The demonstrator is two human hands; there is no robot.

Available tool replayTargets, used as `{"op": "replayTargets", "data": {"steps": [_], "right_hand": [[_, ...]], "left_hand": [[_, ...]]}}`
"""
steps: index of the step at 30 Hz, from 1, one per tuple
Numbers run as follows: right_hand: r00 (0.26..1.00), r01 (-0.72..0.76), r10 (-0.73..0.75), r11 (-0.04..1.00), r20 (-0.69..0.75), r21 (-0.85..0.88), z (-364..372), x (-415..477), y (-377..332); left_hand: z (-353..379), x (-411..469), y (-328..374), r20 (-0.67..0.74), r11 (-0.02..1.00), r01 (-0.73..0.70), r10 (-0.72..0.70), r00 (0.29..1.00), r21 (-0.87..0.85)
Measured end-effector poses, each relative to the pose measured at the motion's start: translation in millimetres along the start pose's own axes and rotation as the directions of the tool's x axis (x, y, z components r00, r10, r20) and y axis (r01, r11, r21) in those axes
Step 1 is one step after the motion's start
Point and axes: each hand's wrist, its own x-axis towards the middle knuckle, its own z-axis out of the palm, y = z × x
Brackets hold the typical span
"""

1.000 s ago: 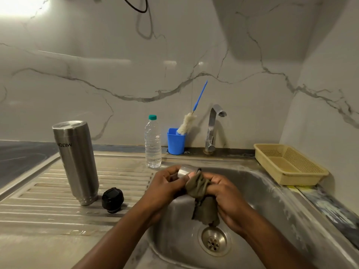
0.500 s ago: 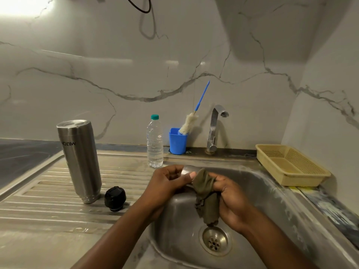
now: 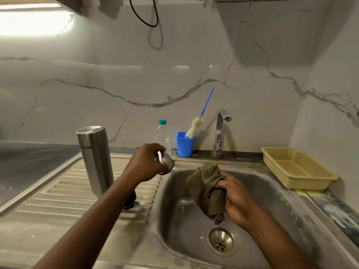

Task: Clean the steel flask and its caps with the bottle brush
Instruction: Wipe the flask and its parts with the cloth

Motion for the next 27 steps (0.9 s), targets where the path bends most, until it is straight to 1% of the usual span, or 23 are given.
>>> {"op": "replayTargets", "data": {"steps": [2,4,6,8,11,13,17,21,23,27], "right_hand": [[1.000,0.008,-0.010,0.996,-0.025,-0.094,3,-2,2],[0.998,0.043,-0.051,0.968,-0.030,-0.247,7,-7,2],[0.996,0.092,-0.093,0.917,0.017,-0.388,11,-12,1],[0.992,0.122,-0.102,0.876,0.068,-0.467,14,-14,0],[0.988,0.147,-0.096,0.834,0.122,-0.532,14,-15,1],[0.986,0.158,-0.101,0.812,0.132,-0.562,14,-14,2],[0.981,0.185,-0.116,0.798,0.155,-0.574,13,-12,4],[0.976,0.211,-0.141,0.786,0.164,-0.581,12,-10,5],[0.971,0.232,-0.145,0.761,0.190,-0.605,12,-12,4],[0.963,0.270,-0.189,0.679,0.192,-0.683,8,-11,0]], "left_hand": [[-6,11,-7,0.013,0.989,0.010,-0.013,1.000,0.150],[-4,20,-18,0.043,0.961,0.012,-0.024,0.999,0.275],[0,24,-33,0.087,0.924,0.023,-0.060,0.994,0.383],[3,27,-48,0.110,0.901,0.046,-0.104,0.988,0.431],[7,28,-57,0.131,0.886,0.075,-0.151,0.980,0.458],[9,29,-60,0.139,0.876,0.090,-0.176,0.975,0.475],[13,33,-67,0.182,0.871,0.117,-0.228,0.956,0.477],[14,33,-70,0.186,0.881,0.145,-0.251,0.950,0.451],[12,29,-67,0.174,0.886,0.119,-0.217,0.961,0.448],[10,12,-35,0.136,0.916,-0.026,-0.031,0.990,0.400]]}}
